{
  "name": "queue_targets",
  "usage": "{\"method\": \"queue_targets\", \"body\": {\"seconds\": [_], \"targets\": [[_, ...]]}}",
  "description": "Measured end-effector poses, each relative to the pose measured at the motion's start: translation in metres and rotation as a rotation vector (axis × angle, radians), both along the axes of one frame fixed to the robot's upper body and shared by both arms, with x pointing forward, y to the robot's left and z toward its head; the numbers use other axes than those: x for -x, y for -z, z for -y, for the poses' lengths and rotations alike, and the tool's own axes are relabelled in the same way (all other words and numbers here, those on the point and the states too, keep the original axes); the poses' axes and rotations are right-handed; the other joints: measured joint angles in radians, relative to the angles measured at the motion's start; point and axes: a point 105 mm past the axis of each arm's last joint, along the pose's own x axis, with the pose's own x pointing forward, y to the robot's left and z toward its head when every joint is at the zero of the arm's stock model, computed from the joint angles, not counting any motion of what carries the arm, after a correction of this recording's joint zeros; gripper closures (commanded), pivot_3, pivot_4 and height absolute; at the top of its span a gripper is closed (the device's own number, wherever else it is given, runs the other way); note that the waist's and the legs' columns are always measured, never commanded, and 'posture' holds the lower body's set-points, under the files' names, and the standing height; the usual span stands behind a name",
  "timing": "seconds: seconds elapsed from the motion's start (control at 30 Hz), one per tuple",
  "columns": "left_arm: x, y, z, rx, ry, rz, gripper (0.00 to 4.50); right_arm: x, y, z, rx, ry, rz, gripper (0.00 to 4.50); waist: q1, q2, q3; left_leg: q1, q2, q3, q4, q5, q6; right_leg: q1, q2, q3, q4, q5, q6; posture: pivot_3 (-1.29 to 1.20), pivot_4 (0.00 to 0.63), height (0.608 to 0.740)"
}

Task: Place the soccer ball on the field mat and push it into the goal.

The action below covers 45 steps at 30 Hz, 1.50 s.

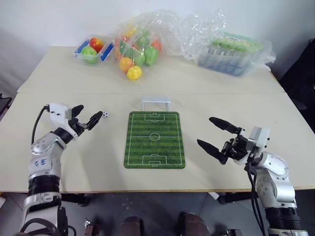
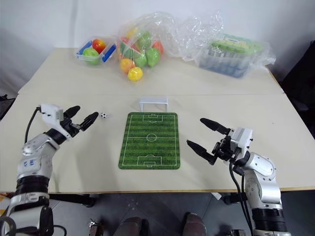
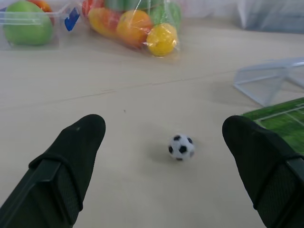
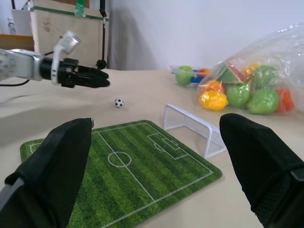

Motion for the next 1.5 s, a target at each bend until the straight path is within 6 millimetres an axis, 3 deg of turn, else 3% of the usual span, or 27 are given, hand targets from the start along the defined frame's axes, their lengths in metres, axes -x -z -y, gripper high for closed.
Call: {"method": "queue_targets", "body": {"seconds": [0.23,0.4,0.6,0.67,0.83,0.93,1.0,1.13,1.23,1.4,1.5], "targets": [[-0.028,0.007,0.016,-0.086,0.007,-0.055,0.01,0.004,0.011,0.000,-0.014,0.015,-0.019,0.00,-0.004,0.000,0.000,0.000,0.000,0.000,-0.001,0.000,0.000,0.000,0.000,0.000,-0.001,0.000,0.000,0.00,0.150,0.740],[-0.032,0.027,0.024,-0.080,0.007,-0.123,1.28,0.007,0.018,0.003,-0.023,0.053,-0.034,0.00,0.001,-0.001,0.000,-0.001,0.000,0.000,-0.001,0.000,0.000,0.000,0.000,0.000,-0.001,0.000,0.000,0.00,0.150,0.740],[-0.032,0.028,0.027,-0.087,0.027,-0.113,3.20,0.007,0.017,0.005,-0.032,0.074,-0.021,0.00,0.000,-0.001,0.000,-0.001,0.000,0.000,0.000,0.000,0.000,0.000,0.000,0.000,0.000,0.000,0.001,0.00,0.150,0.740],[-0.031,0.028,0.031,-0.076,0.054,-0.104,3.64,0.007,0.016,0.005,-0.033,0.078,-0.016,0.00,0.000,-0.001,0.000,-0.001,0.000,0.000,0.000,0.000,0.000,0.000,0.000,0.000,0.000,0.000,0.001,0.00,0.150,0.740],[-0.016,0.003,0.044,-0.011,0.252,0.036,3.64,0.010,0.017,0.009,-0.011,0.089,-0.026,0.00,-0.001,-0.001,0.000,-0.001,0.000,0.000,0.001,0.000,0.000,0.000,0.000,0.000,0.000,0.000,0.001,0.00,0.150,0.740],[0.013,-0.020,0.067,-0.070,0.544,0.119,3.64,0.017,0.012,0.018,0.086,0.034,-0.033,0.00,0.000,0.000,0.000,-0.003,0.000,0.000,0.003,0.000,0.001,-0.001,0.000,0.000,0.000,0.000,0.001,0.00,0.150,0.740],[0.037,-0.023,0.082,-0.180,0.736,0.107,3.64,0.026,0.007,0.025,0.166,-0.033,-0.050,0.00,0.000,0.000,0.000,-0.002,0.000,0.000,0.003,0.000,0.001,0.000,0.000,0.000,0.000,0.000,0.001,0.00,0.150,0.740],[0.075,-0.011,0.118,-0.295,1.014,0.036,3.64,0.035,0.004,0.033,0.241,-0.093,-0.064,0.00,0.003,0.000,0.000,-0.003,0.000,0.000,0.007,-0.001,0.001,0.000,0.000,0.001,0.001,0.000,0.001,0.00,0.150,0.740],[0.097,0.014,0.144,-0.382,1.142,-0.028,3.64,0.043,0.013,0.046,0.346,-0.135,-0.120,0.00,0.011,0.000,0.000,-0.003,0.000,0.001,0.009,-0.002,0.003,0.001,0.000,0.002,0.001,0.001,0.002,0.00,0.150,0.740],[0.104,0.050,0.181,-0.418,1.153,-0.067,3.64,0.049,0.018,0.062,0.374,-0.122,-0.165,0.00,0.026,0.000,0.000,-0.003,0.000,0.002,0.011,-0.002,0.003,0.001,0.000,0.003,0.001,0.002,0.003,0.00,0.150,0.740],[0.104,0.056,0.191,-0.419,1.144,-0.056,3.64,0.053,0.020,0.060,0.376,-0.119,-0.175,0.00,0.027,0.000,0.001,-0.003,0.000,0.001,0.011,-0.002,0.003,0.001,0.000,0.003,0.001,0.002,0.002,0.00,0.150,0.740]]}}
